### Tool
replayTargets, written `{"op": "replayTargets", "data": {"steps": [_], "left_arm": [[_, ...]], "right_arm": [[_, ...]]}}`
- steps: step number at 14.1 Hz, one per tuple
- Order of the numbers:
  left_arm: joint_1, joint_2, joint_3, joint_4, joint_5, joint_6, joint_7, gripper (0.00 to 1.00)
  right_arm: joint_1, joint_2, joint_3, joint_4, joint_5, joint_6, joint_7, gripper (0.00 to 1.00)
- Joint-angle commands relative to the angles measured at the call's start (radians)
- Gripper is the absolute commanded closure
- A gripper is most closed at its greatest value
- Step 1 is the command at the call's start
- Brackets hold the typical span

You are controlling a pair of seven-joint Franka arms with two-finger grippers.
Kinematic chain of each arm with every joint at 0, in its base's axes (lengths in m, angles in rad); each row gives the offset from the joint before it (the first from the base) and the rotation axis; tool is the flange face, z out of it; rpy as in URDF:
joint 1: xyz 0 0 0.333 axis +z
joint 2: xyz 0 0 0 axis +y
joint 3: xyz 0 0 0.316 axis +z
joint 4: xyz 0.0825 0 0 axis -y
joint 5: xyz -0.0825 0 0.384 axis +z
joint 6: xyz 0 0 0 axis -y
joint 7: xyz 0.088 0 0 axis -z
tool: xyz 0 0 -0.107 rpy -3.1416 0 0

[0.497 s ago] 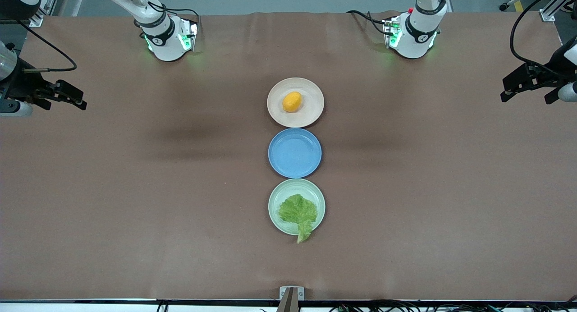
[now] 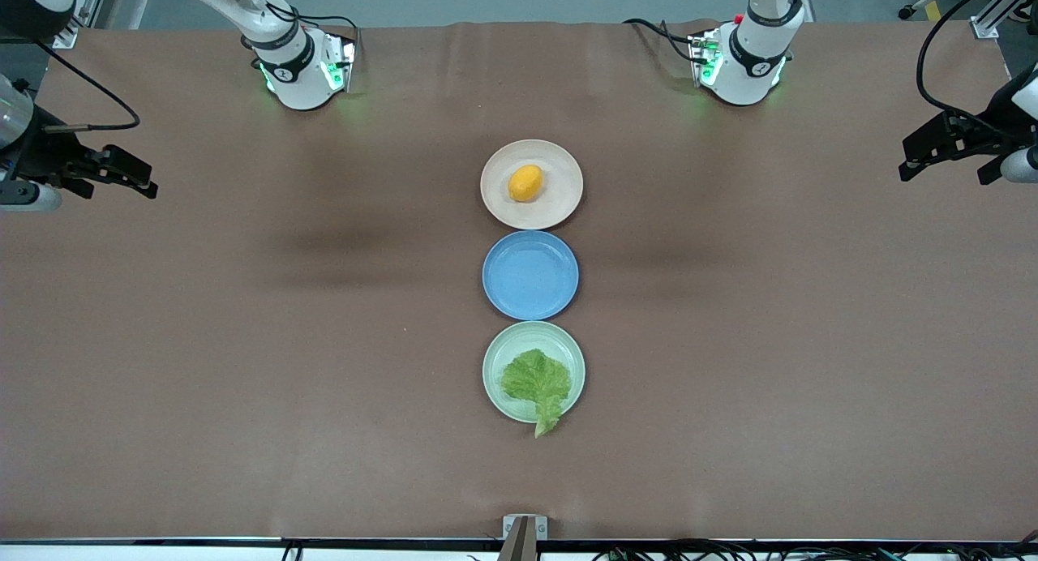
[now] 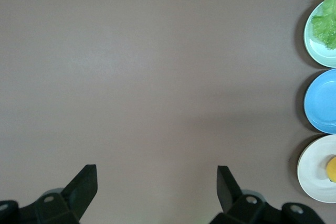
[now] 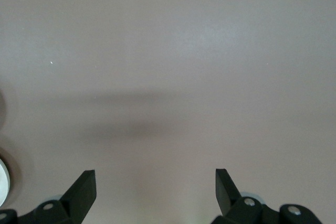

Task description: Pick lemon and lettuce from plates

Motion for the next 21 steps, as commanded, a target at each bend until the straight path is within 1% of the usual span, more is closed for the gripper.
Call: {"op": "replayTargets", "data": {"steps": [1,2,3,4,5,6,7,9,10,12,13,14,15,16,19,20,21], "left_arm": [[0.006,0.028,-0.008,0.011,-0.013,-0.017,0.0,0.0],[-0.004,0.061,-0.012,0.019,-0.016,-0.012,-0.006,0.0],[-0.012,0.085,-0.019,0.019,-0.034,-0.006,-0.02,0.0],[-0.023,0.119,-0.032,0.022,-0.057,0.004,-0.051,0.0],[-0.038,0.157,-0.048,0.043,-0.063,0.039,-0.096,0.0],[-0.058,0.205,-0.058,0.057,-0.065,0.064,-0.141,0.0],[-0.094,0.26,-0.071,0.079,-0.063,0.098,-0.201,0.0],[-0.182,0.372,-0.069,0.117,-0.059,0.185,-0.371,0.0],[-0.222,0.425,-0.069,0.135,-0.057,0.249,-0.458,0.0],[-0.28,0.51,-0.071,0.157,-0.059,0.381,-0.628,0.0],[-0.314,0.544,-0.069,0.163,-0.057,0.443,-0.699,0.0],[-0.342,0.581,-0.068,0.169,-0.057,0.521,-0.774,0.0],[-0.363,0.623,-0.068,0.18,-0.057,0.606,-0.848,0.0],[-0.394,0.662,-0.065,0.183,-0.056,0.701,-0.921,0.0],[-0.45,0.766,-0.063,0.185,-0.057,1.004,-1.115,0.0],[-0.464,0.791,-0.063,0.185,-0.057,1.093,-1.191,0.0],[-0.475,0.811,-0.063,0.185,-0.057,1.148,-1.248,0.0]], "right_arm": [[-0.042,0.154,0.012,0.101,0.021,-0.035,-0.014,0.0],[-0.039,0.197,0.012,0.133,0.022,-0.042,-0.018,0.0],[-0.034,0.211,0.013,0.144,0.014,-0.046,-0.02,0.0],[-0.028,0.206,0.018,0.133,0.023,-0.065,-0.005,0.0],[-0.01,0.197,0.02,0.129,0.063,-0.1,0.032,0.0],[0.01,0.183,0.02,0.114,0.127,-0.111,0.14,0.0],[0.039,0.165,0.023,0.089,0.156,-0.112,0.232,0.0],[0.165,0.115,0.023,0.043,0.163,-0.101,0.444,0.0],[0.234,0.096,0.023,0.017,0.166,-0.084,0.535,0.0],[0.39,0.065,0.023,-0.063,0.178,0.021,0.744,0.0],[0.474,0.065,0.023,-0.101,0.178,0.089,0.843,0.0],[0.56,0.071,0.021,-0.136,0.178,0.164,0.936,0.0],[0.637,0.074,0.021,-0.181,0.178,0.271,1.041,0.0],[0.704,0.106,0.021,-0.204,0.175,0.36,1.119,0.0],[0.852,0.272,0.02,-0.197,0.143,0.544,1.3,0.0],[0.892,0.322,0.02,-0.192,0.125,0.595,1.353,0.0],[0.926,0.367,0.018,-0.19,0.114,0.658,1.418,0.0]]}}
